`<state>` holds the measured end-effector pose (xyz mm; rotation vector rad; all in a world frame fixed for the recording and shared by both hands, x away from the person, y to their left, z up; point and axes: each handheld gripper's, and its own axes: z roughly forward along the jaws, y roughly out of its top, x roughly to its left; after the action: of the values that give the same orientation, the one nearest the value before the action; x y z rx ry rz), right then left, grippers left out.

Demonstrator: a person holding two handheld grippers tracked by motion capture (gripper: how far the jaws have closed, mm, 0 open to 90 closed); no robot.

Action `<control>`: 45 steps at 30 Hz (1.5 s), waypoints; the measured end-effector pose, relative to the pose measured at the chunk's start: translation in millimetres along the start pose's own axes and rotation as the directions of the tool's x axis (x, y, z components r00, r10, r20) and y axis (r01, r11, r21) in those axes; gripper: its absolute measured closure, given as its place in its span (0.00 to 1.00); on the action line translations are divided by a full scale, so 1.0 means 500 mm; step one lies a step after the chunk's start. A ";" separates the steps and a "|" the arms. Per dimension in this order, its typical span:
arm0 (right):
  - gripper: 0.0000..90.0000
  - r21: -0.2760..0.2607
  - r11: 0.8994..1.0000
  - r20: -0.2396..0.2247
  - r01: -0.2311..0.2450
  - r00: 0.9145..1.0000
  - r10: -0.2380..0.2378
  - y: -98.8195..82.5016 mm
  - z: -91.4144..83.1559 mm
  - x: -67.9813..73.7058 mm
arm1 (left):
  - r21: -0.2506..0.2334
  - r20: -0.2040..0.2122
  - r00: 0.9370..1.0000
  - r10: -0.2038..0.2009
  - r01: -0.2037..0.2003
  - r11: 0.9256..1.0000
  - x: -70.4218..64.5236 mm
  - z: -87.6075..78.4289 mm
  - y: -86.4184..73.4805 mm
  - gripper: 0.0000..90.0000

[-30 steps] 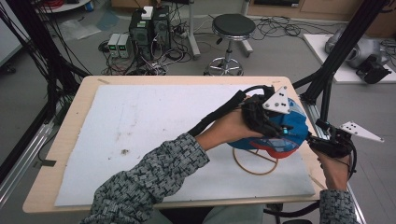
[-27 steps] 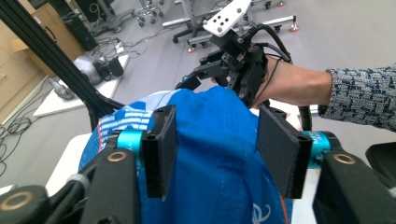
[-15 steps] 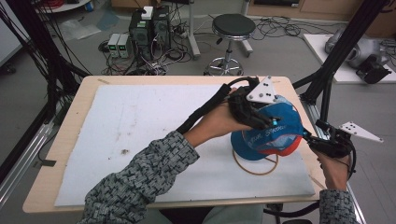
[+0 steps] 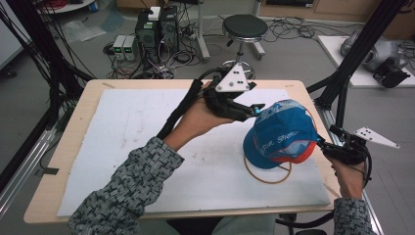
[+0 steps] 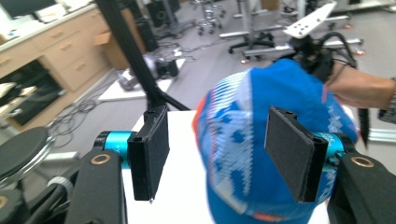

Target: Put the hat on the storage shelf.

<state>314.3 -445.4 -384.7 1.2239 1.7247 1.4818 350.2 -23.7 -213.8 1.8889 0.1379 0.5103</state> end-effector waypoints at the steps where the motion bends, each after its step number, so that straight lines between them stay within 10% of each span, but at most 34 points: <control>1: 0.13 0.001 1.000 -0.002 0.010 1.000 -0.010 0.000 0.002 -0.001 | 0.002 -0.009 1.000 0.003 -0.003 1.000 0.005 -0.008 -0.004 0.44; 15: 0.13 0.010 1.000 0.000 0.004 1.000 -0.004 -0.001 0.008 -0.001 | -0.006 -0.176 0.981 -0.077 0.078 0.997 0.058 -0.141 -0.078 0.43; 25: 0.13 0.017 1.000 -0.003 0.008 1.000 -0.008 -0.002 0.010 0.002 | -0.036 -0.287 0.949 -0.133 0.128 0.991 0.086 -0.234 -0.126 0.41; 35: 0.13 0.022 1.000 -0.004 0.015 1.000 -0.015 -0.003 0.010 0.006 | -0.070 -0.395 0.893 -0.214 0.203 0.977 0.107 -0.319 -0.204 0.38; 45: 0.13 0.026 0.999 -0.004 0.019 1.000 -0.019 -0.002 0.012 0.007 | -0.116 -0.484 0.823 -0.297 0.276 0.954 0.102 -0.400 -0.309 0.38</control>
<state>317.8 -439.5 -386.9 1.2150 1.7585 1.4564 336.5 223.9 -283.5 1.6184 0.7388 0.7749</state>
